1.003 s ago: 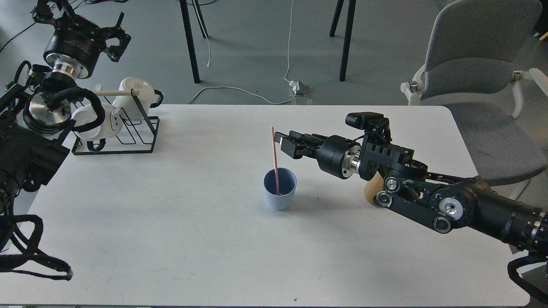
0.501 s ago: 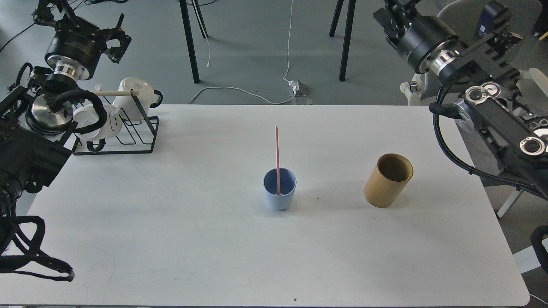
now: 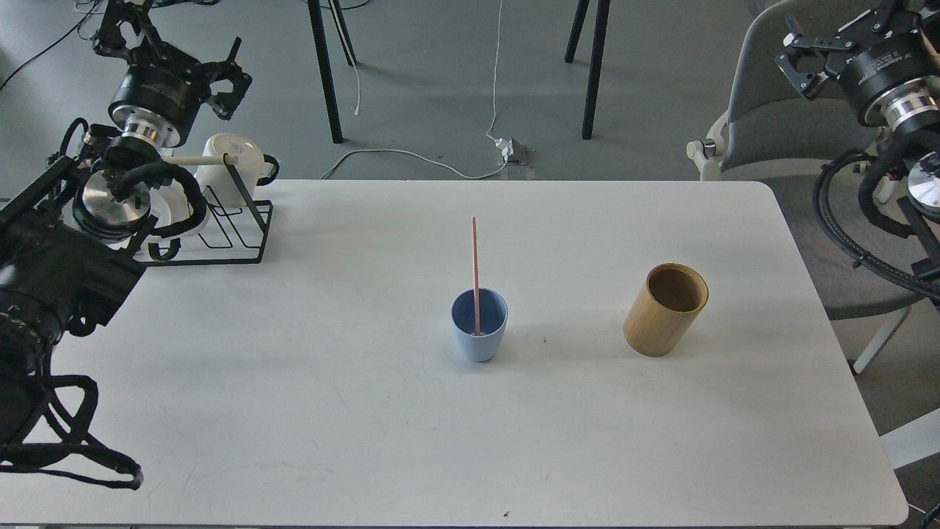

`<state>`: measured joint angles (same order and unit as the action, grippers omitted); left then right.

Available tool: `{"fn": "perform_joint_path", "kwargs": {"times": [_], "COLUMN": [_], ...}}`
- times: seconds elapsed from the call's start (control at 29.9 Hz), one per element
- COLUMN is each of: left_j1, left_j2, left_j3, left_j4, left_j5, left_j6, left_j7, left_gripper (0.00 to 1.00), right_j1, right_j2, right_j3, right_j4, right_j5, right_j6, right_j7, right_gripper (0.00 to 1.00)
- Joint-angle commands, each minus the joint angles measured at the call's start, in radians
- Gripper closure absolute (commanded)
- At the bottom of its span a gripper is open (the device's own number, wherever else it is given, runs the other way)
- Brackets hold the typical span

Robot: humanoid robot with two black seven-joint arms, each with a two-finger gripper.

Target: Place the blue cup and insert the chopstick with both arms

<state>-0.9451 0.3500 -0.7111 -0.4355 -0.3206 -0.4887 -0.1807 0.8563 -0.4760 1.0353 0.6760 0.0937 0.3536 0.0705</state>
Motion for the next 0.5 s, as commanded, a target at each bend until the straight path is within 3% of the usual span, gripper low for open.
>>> {"fn": "perform_joint_path", "kwargs": {"times": [0.0,0.17,0.47], "left_j1": [0.0,-0.001,-0.004], "left_j2": [-0.023,-0.034,-0.036], "left_j3": [-0.002,-0.005,-0.001], "left_j4": [-0.002,0.0,0.0], "left_j5": [-0.002,-0.002,-0.002], "left_j6": [0.0,0.0,0.0], "left_j7": [-0.009,-0.011,-0.01], "left_gripper": [0.0,0.0,0.0], "right_j1": [-0.003,-0.01,-0.028], "right_j2": [0.019,0.042,0.06], "right_j3": [0.002,0.003,-0.014], "right_j4": [-0.053,-0.069,-0.064], "right_j5": [0.098,0.155,0.152], "right_j6": [0.112,0.135,0.135], "right_j7": [-0.061,-0.081,-0.052], "right_gripper": [0.0,0.0,0.0]}}
